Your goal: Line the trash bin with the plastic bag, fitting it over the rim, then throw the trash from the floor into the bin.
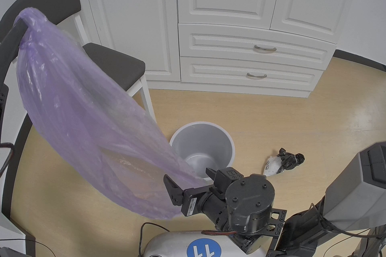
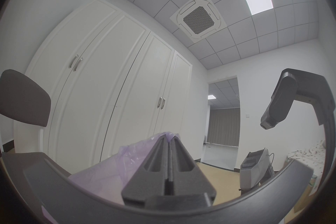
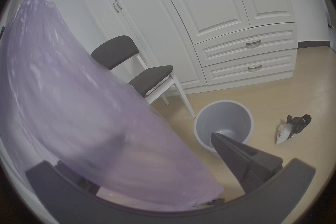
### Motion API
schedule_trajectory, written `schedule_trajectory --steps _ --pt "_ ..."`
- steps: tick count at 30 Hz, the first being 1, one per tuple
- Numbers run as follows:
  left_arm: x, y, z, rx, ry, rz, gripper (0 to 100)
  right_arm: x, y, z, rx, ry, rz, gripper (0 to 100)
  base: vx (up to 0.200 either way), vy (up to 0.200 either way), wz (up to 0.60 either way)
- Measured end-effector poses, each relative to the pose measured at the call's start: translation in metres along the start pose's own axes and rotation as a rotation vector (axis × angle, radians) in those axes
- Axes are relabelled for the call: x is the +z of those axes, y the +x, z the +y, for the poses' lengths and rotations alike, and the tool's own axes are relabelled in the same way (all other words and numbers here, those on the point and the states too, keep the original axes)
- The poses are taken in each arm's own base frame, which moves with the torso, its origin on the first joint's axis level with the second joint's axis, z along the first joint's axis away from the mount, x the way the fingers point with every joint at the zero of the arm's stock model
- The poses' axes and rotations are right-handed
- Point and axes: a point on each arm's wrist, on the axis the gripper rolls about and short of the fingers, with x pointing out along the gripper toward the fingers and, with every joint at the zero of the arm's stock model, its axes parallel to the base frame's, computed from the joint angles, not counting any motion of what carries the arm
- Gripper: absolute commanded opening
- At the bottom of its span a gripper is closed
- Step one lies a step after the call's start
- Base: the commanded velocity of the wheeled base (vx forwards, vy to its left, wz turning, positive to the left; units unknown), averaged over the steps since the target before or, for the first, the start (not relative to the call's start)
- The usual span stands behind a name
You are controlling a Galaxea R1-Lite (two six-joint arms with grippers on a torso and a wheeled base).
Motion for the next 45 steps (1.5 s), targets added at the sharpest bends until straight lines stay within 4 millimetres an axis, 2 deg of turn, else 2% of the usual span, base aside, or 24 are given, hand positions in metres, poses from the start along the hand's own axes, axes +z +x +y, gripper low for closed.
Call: schedule_trajectory --steps 7,21,34,40,45 --pt "0.007 -0.001 -0.001 -0.001 0.005 -0.027 0 0.000 0.009 -0.003 -0.023 0.005 -0.013 100 0.000 0.000 0.00" --pt "0.018 -0.004 -0.002 -0.003 0.012 -0.064 0 -0.002 0.011 -0.006 -0.028 0.014 -0.003 100 0.000 0.000 0.00" --pt "0.024 -0.004 -0.002 -0.006 0.013 -0.092 0 0.000 0.013 -0.014 0.149 0.264 0.100 100 0.000 0.000 0.00" --pt "0.027 -0.005 -0.002 -0.007 0.015 -0.100 0 0.001 0.013 -0.017 0.258 0.362 0.026 100 0.000 0.000 0.00" --pt "0.028 -0.005 -0.002 -0.006 0.016 -0.104 0 -0.020 0.010 -0.024 0.284 0.342 0.068 100 0.000 0.000 0.00"
